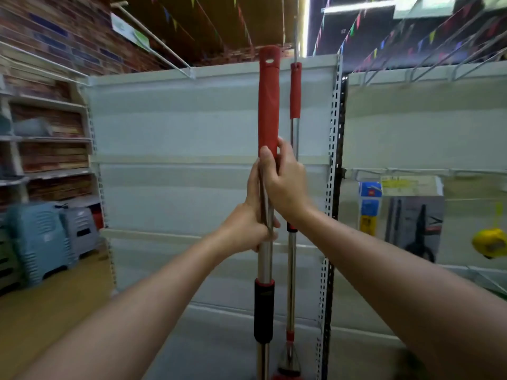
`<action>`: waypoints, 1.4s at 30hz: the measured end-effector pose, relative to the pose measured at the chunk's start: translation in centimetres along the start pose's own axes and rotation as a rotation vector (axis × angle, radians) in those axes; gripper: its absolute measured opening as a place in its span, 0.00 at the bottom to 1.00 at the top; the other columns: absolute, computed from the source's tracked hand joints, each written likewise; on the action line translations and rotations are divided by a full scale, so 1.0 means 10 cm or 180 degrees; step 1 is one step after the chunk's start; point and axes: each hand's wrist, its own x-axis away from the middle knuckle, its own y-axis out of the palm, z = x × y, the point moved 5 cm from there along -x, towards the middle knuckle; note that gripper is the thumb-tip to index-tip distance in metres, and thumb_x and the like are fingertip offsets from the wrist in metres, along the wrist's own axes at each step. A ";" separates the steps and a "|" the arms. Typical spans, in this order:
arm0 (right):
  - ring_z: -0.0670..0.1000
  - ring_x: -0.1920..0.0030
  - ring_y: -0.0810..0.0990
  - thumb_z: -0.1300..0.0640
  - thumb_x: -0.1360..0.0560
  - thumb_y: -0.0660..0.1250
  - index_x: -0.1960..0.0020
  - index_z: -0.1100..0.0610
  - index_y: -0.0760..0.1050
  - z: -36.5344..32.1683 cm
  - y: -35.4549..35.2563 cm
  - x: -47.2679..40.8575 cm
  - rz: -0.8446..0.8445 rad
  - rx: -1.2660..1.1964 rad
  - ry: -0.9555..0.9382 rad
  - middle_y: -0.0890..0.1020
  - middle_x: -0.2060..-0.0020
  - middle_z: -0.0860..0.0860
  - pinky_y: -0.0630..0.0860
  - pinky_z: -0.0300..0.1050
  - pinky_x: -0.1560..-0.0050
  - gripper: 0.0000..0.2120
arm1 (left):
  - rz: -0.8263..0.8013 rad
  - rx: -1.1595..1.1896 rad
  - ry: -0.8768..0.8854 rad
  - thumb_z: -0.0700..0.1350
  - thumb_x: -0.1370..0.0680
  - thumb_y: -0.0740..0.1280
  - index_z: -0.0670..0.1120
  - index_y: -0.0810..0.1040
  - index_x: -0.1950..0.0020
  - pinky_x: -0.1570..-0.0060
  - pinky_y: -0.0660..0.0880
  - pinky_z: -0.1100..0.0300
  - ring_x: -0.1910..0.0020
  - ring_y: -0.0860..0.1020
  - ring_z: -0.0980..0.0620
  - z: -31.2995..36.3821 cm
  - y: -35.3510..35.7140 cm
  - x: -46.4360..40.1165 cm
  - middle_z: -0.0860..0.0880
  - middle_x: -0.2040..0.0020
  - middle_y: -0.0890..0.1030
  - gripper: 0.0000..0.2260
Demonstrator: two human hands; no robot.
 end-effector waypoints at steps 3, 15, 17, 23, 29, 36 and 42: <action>0.51 0.62 0.81 0.49 0.19 0.57 0.34 0.60 0.68 0.07 -0.03 -0.09 0.0051 0.0212 0.0071 0.80 0.63 0.51 0.78 0.52 0.58 0.19 | -0.0112 0.0109 0.0102 0.33 0.27 0.68 0.68 0.25 0.33 0.64 0.81 0.44 0.58 0.82 0.41 -0.04 0.01 -0.15 0.43 0.56 0.78 0.55; 0.59 0.58 0.80 0.50 0.19 0.57 0.35 0.59 0.69 0.49 -0.23 -0.54 0.0122 0.0650 0.0212 0.78 0.63 0.50 0.76 0.56 0.55 0.17 | -0.0319 0.0448 0.0282 0.32 0.27 0.68 0.71 0.29 0.32 0.64 0.81 0.42 0.60 0.81 0.43 -0.07 0.21 -0.86 0.42 0.56 0.79 0.54; 0.54 0.60 0.79 0.50 0.19 0.57 0.35 0.58 0.69 0.57 -0.25 -0.61 0.0131 0.0660 0.0221 0.78 0.64 0.48 0.73 0.48 0.58 0.17 | -0.0321 0.0454 0.0292 0.32 0.27 0.68 0.72 0.28 0.33 0.63 0.81 0.42 0.59 0.81 0.44 -0.07 0.23 -0.96 0.42 0.56 0.79 0.54; 0.44 0.68 0.73 0.46 0.20 0.57 0.37 0.57 0.70 0.72 -0.25 -0.83 0.0106 0.0594 0.0292 0.74 0.68 0.44 0.68 0.39 0.64 0.18 | -0.0228 0.0395 0.0322 0.33 0.27 0.68 0.70 0.27 0.34 0.59 0.81 0.43 0.57 0.82 0.44 -0.06 0.25 -1.19 0.43 0.55 0.79 0.54; 0.43 0.70 0.72 0.44 0.21 0.57 0.38 0.57 0.70 0.72 -0.25 -1.02 0.0174 0.0620 0.0290 0.74 0.68 0.45 0.67 0.37 0.67 0.19 | -0.0169 0.0399 0.0473 0.34 0.27 0.68 0.68 0.25 0.34 0.59 0.81 0.48 0.58 0.81 0.46 -0.02 0.18 -1.36 0.45 0.56 0.79 0.54; 0.46 0.69 0.75 0.44 0.21 0.58 0.40 0.57 0.72 0.64 -0.32 -1.17 0.0413 0.0691 0.0169 0.78 0.69 0.47 0.71 0.44 0.64 0.18 | -0.0192 0.0437 0.0697 0.32 0.27 0.68 0.64 0.27 0.30 0.61 0.81 0.52 0.58 0.81 0.47 0.14 0.10 -1.47 0.48 0.57 0.76 0.54; 0.43 0.74 0.74 0.45 0.21 0.59 0.43 0.58 0.73 0.56 -0.35 -1.21 0.0617 0.0724 0.0033 0.77 0.72 0.48 0.72 0.42 0.69 0.17 | -0.0207 0.0366 0.0694 0.32 0.27 0.68 0.65 0.26 0.31 0.58 0.81 0.48 0.58 0.81 0.48 0.18 0.05 -1.51 0.45 0.56 0.79 0.54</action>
